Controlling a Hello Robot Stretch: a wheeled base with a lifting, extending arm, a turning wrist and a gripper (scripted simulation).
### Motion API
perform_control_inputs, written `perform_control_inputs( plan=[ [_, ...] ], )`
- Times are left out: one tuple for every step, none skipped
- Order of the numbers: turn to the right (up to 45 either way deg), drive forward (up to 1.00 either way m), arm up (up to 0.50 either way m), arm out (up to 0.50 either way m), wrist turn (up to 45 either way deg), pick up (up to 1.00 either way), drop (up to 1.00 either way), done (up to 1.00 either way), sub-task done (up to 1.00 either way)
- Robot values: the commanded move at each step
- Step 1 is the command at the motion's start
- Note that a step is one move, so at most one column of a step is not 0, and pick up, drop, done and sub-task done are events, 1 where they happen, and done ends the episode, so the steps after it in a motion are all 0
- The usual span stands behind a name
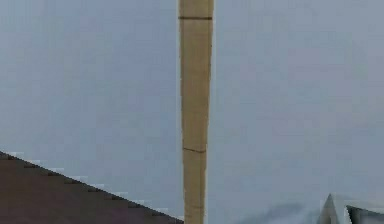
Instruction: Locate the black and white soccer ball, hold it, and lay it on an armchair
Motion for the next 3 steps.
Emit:
perform_control_inputs(
  plan=[
    [-45.0,0.0,0.0,0.0,0.0,0.0,0.0,0.0,0.0],
    [-3.0,0.0,0.0,0.0,0.0,0.0,0.0,0.0,0.0],
    [39.0,0.0,0.0,0.0,0.0,0.0,0.0,0.0,0.0]
  ],
)
